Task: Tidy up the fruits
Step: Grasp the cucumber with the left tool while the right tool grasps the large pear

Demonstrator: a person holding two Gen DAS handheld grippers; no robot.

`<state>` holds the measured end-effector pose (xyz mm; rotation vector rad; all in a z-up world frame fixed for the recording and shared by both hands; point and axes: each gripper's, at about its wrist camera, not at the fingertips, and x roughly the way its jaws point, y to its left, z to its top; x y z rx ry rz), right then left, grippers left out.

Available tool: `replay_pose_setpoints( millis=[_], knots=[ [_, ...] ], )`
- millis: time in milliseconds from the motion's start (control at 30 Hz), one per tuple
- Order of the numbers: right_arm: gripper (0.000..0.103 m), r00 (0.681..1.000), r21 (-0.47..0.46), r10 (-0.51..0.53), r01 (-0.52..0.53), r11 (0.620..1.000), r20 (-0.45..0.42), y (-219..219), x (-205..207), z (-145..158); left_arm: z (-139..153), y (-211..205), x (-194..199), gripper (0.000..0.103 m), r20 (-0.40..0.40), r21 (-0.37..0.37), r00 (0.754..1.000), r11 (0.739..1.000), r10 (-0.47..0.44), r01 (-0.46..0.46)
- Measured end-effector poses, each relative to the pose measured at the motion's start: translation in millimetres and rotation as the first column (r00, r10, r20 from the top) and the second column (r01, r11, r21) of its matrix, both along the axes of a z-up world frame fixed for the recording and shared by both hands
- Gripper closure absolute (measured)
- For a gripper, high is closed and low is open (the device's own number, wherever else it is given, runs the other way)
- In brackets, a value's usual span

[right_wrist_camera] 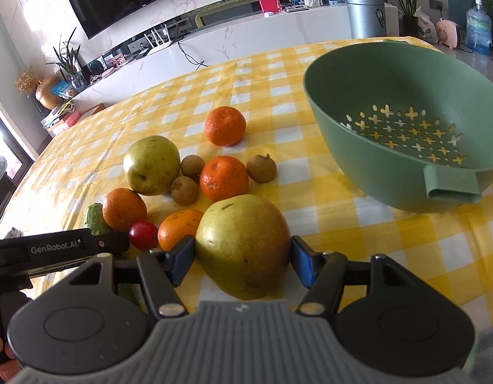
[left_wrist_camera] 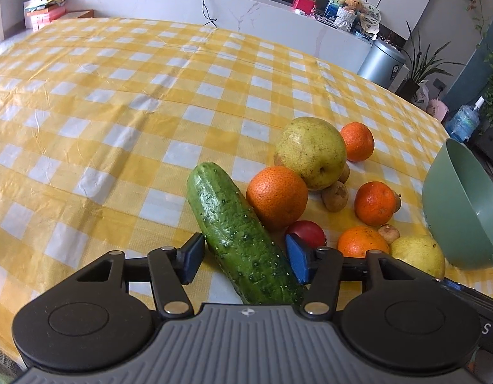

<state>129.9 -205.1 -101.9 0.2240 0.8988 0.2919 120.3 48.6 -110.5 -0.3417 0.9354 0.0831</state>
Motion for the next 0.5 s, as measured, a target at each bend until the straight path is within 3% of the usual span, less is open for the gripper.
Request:
replay_pose_setpoints(
  millis=[233, 333, 500],
  knots=[
    [0.041, 1.0, 0.011, -0.004, 0.004, 1.0, -0.007, -3.5, -2.4, 0.4, 6.4, 5.9, -4.0, 0.043, -0.094, -0.022, 0.996, 1.0, -0.001, -0.001],
    [0.041, 1.0, -0.001, 0.0, 0.0, 1.0, -0.004, -2.3, -2.4, 0.9, 4.7, 7.6, -2.6, 0.042, -0.102, -0.035, 0.995, 0.999, 0.018, -0.021],
    [0.041, 1.0, 0.007, -0.009, 0.009, 1.0, -0.01, -3.1, -0.6, 0.2, 3.9, 0.2, -2.6, 0.04, -0.09, 0.01, 0.996, 1.0, 0.01, -0.009]
  ],
)
